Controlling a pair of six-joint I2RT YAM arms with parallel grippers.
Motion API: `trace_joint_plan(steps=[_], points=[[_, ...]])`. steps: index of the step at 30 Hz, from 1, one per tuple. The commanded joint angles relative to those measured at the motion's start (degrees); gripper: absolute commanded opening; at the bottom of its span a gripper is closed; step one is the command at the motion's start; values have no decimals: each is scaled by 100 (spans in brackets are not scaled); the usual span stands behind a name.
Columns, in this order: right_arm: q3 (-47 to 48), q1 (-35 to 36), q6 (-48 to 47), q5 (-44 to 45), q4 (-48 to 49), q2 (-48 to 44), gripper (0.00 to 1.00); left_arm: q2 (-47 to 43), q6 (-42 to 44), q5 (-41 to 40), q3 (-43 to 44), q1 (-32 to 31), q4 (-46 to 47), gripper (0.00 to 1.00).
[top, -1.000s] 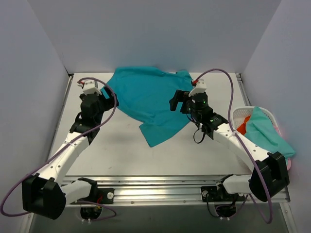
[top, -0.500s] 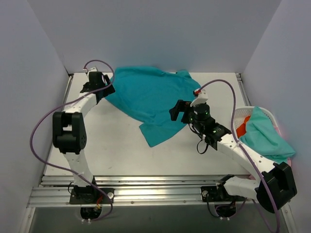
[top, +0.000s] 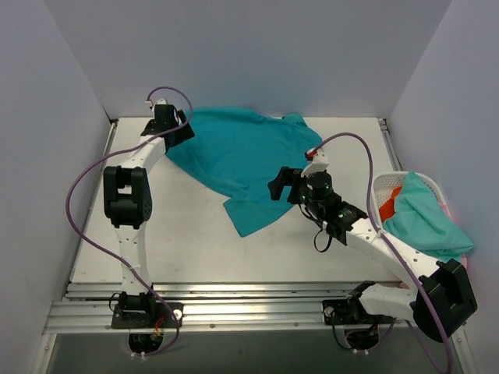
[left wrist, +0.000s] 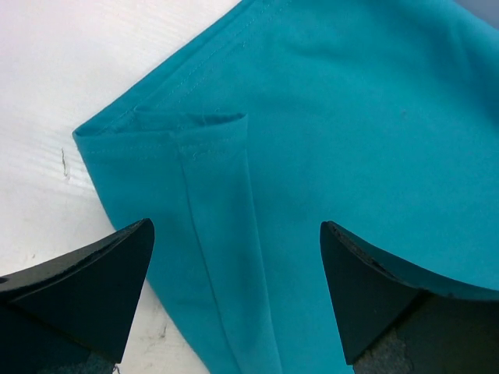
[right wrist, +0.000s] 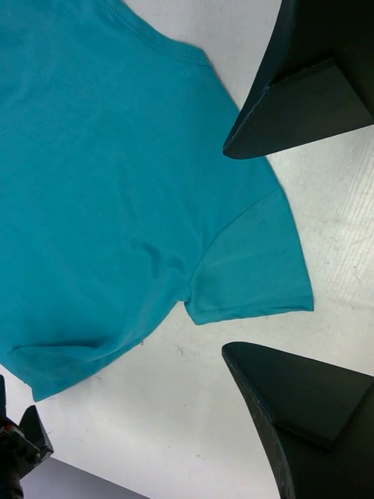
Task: Fold and stack the t-shirts
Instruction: Flatten out the tshirt
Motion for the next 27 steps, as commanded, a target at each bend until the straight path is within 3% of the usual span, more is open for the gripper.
trace_joint_plan(steps=[1, 13, 17, 24, 27], points=[[36, 50, -13, 111, 203, -3, 100, 279, -121, -150, 520, -15, -174, 97], [10, 94, 48, 243, 177, 102, 100, 675, -280, -625, 758, -24, -288, 97], [28, 102, 40, 251, 151, 111, 100, 1000, -385, -660, 1275, 2, -692, 97], [19, 94, 31, 357, 80, 41, 100, 1931, -552, -757, 2944, 2, -1720, 98], [36, 102, 31, 401, 63, 32, 100, 2038, -675, -871, 3096, 11, -1993, 98]])
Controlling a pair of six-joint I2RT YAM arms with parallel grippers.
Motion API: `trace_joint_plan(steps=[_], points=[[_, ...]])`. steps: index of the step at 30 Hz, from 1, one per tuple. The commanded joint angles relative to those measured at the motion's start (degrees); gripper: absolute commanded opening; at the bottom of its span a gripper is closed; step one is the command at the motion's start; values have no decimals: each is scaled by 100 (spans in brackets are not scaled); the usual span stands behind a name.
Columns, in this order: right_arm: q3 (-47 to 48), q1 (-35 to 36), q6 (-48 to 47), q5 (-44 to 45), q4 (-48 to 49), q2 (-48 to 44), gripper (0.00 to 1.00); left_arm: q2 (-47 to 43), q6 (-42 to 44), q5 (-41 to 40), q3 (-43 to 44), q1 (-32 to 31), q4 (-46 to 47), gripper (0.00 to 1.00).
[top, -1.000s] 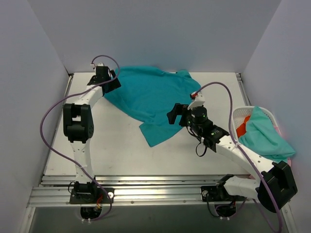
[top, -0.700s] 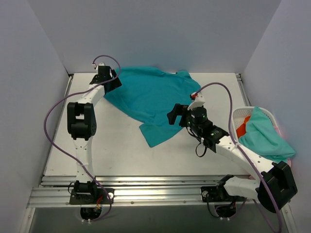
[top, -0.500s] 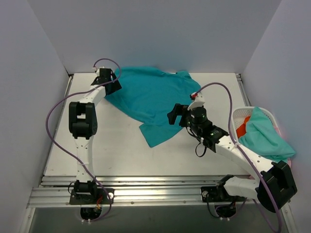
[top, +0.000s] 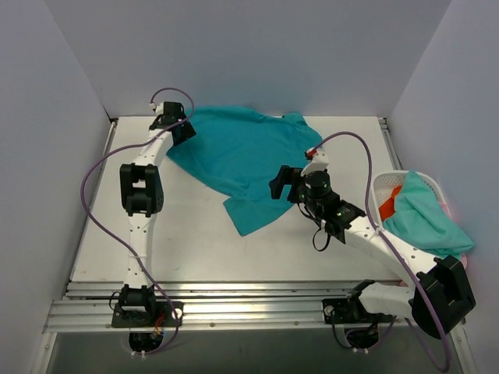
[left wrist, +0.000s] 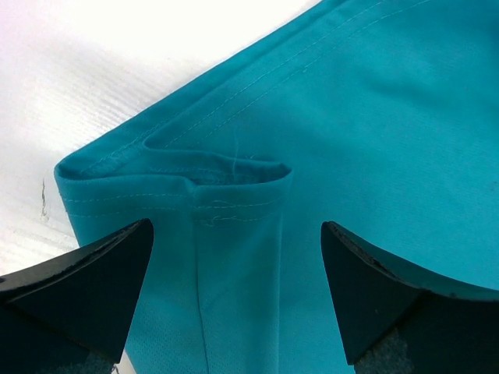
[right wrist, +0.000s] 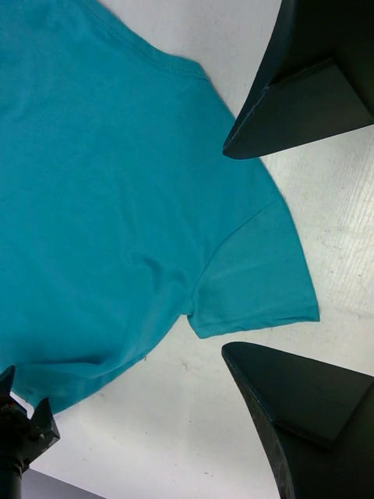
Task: Fold and stack the t-shirts
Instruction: Flatten out the tshirt
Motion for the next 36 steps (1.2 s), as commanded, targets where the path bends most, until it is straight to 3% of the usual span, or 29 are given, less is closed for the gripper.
trace_joint_plan(steps=[1, 5, 8, 12, 16, 22, 26, 30, 36], points=[[36, 52, 29, 209, 69, -73, 100, 88, -279, -283, 377, 31, -608, 98], [36, 61, 46, 191, 87, -21, 100, 70, -482, -398, 342, 48, -714, 100], [54, 61, 46, 191, 52, 15, 100, 79, -544, -416, 359, 75, -740, 87], [45, 70, 46, 218, 43, -38, 100, 158, -553, -407, 491, 92, -827, 60], [36, 61, 46, 270, 26, -29, 100, 272, -562, -398, 693, 101, -969, 41], [36, 61, 64, 349, -27, 15, 100, 273, -553, -372, 693, 127, -960, 30], [28, 61, 64, 411, -27, -3, 100, 255, -553, -389, 684, 127, -969, 3], [10, 61, 195, 753, -141, -29, 100, -192, -500, -512, 177, 101, -585, 2], [-60, 166, 476, 341, -80, -310, 100, -1923, -219, -802, -1871, 110, 551, 2]])
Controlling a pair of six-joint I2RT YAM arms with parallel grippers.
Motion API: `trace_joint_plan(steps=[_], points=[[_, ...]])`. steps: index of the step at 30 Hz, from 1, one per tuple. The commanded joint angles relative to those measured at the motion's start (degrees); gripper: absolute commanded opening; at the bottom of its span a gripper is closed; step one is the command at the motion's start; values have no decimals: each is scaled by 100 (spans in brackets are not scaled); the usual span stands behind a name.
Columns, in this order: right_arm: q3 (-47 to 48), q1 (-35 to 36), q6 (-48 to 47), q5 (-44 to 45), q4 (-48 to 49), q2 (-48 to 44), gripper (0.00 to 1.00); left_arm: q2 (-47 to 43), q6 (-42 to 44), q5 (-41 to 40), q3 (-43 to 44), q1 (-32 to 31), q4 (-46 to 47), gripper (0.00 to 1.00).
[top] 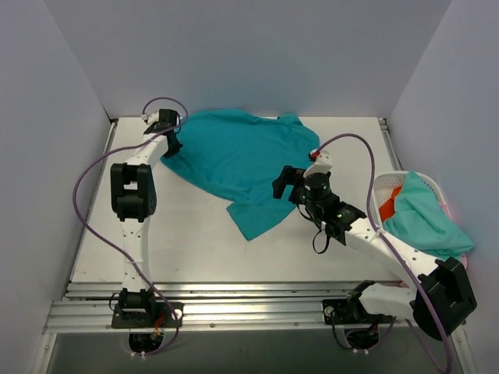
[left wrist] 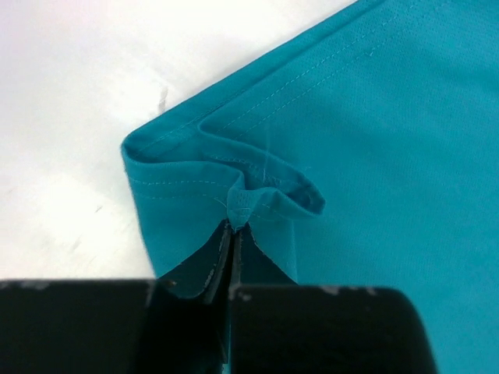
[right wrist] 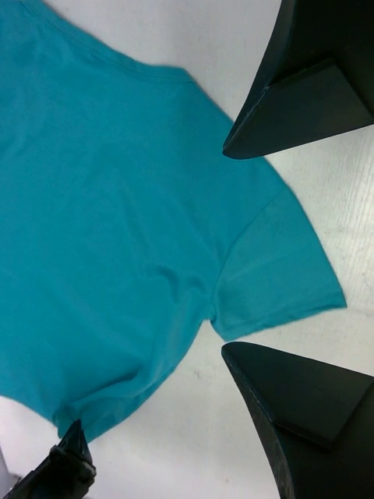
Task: Fold and stack the t-shirts
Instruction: Flatten out the tshirt
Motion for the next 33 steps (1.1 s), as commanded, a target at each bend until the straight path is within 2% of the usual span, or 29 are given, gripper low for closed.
trace_joint_plan(steps=[1, 4, 5, 8, 11, 14, 17, 21, 28, 33], points=[[-65, 201, 532, -171, 90, -291, 100, -1288, 268, -319, -640, 42, 779, 2], [-240, 745, 1305, -101, 186, -238, 100, -1737, 392, -328, -1106, 68, 902, 2], [-423, 1130, 1509, 4, 222, -221, 100, -1868, 453, -328, -1272, 68, 963, 2], [-688, 1728, 2272, 732, 214, -28, 100, -2053, 515, -241, -1493, 95, 1069, 2], [-1022, 1836, 2976, 998, 81, 367, 100, -2177, 524, -117, -1713, 112, 1096, 2], [-1479, 1942, 3416, 814, 616, 789, 100, -2344, 515, -30, -1994, 112, 1218, 2], [-1726, 2100, 3646, 752, 1249, 1264, 100, -2432, 506, 67, -2197, 112, 1298, 2], [-1603, 2302, 3857, 813, 1706, 1905, 100, -2511, 462, 155, -2469, 104, 1394, 2], [-830, 2566, 3884, 550, 1963, 3144, 100, -2599, 436, 225, -2751, 121, 1491, 2], [-706, 2672, 3910, 558, 1962, 3339, 96, -2652, 480, 199, -2751, 148, 1482, 2]])
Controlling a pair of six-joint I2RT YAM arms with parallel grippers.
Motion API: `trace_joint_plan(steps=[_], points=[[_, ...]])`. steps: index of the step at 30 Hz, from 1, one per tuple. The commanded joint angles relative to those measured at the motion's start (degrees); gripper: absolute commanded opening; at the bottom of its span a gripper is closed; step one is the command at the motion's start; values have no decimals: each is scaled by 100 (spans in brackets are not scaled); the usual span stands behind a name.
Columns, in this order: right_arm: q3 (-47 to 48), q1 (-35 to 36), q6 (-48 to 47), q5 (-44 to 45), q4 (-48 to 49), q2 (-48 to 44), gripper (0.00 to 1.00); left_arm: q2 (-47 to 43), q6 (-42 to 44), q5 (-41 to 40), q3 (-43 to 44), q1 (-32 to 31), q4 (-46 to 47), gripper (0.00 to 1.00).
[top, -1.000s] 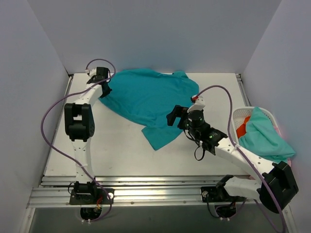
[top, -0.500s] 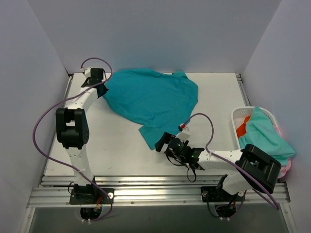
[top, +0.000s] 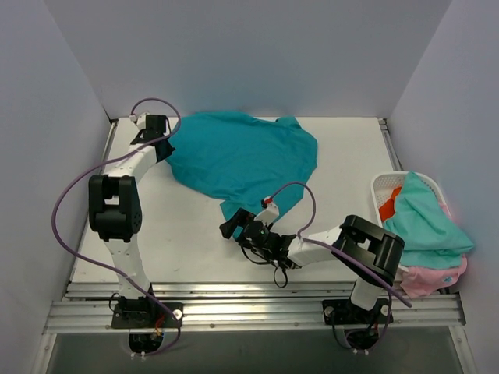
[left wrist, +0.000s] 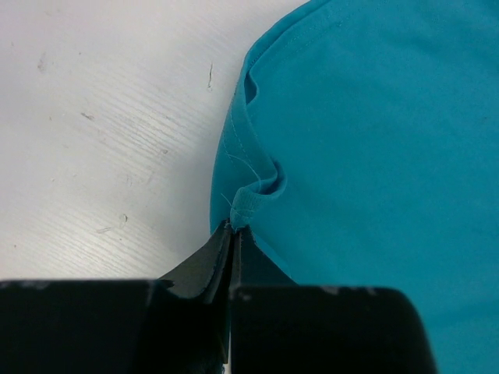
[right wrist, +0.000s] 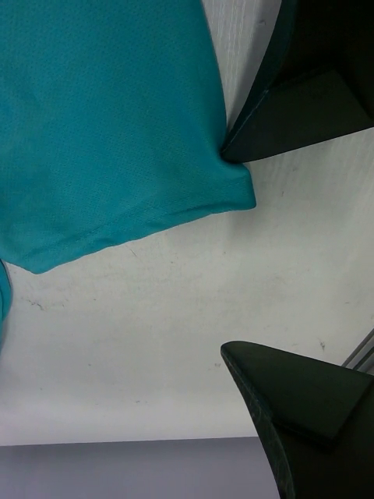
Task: Fold and stack the t-shirts
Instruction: Flatten out the tshirt
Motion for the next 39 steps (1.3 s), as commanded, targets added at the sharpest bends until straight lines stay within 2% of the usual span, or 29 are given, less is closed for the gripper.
trace_joint_plan(steps=[1, 3, 6, 7, 9, 12, 15, 20, 24, 30, 34, 36, 39], points=[[-190, 88, 155, -165, -783, 233, 92, -390, 56, 35, -19, 75, 261, 2], [-295, 88, 164, -121, -774, 172, 89, -381, 47, 70, -27, 93, 270, 2], [-401, 79, 155, -33, -765, 23, 69, -363, 38, 88, -54, 102, 305, 2], [-480, 88, 173, 10, -748, -39, 59, -355, 30, 97, -71, 102, 305, 2], [-612, 79, 182, 20, -485, -83, 51, -355, 21, 114, -115, 102, 322, 2], [-727, 44, 173, -50, -256, 22, 48, -372, -23, 149, -203, 111, 375, 2], [-622, -43, 147, -270, -71, 381, 31, -381, -76, 211, -282, 137, 437, 2], [-420, -167, 111, -639, 394, 1155, 26, -320, -111, 299, -291, 163, 498, 2], [-226, -228, 155, -841, 570, 1656, 1, -311, -102, 316, -317, 198, 516, 2], [-77, -360, 59, -1061, 904, 2078, 0, -320, -120, 439, -414, 304, 630, 2], [-59, -387, -64, -1079, 949, 2044, 0, -284, -120, 510, -423, 330, 683, 2], [-85, -317, -178, -939, 809, 1720, 0, -337, -120, 501, -423, 330, 665, 2], [55, -28, -423, -202, -217, 825, 0, -730, -111, 422, -598, 304, 743, 2]])
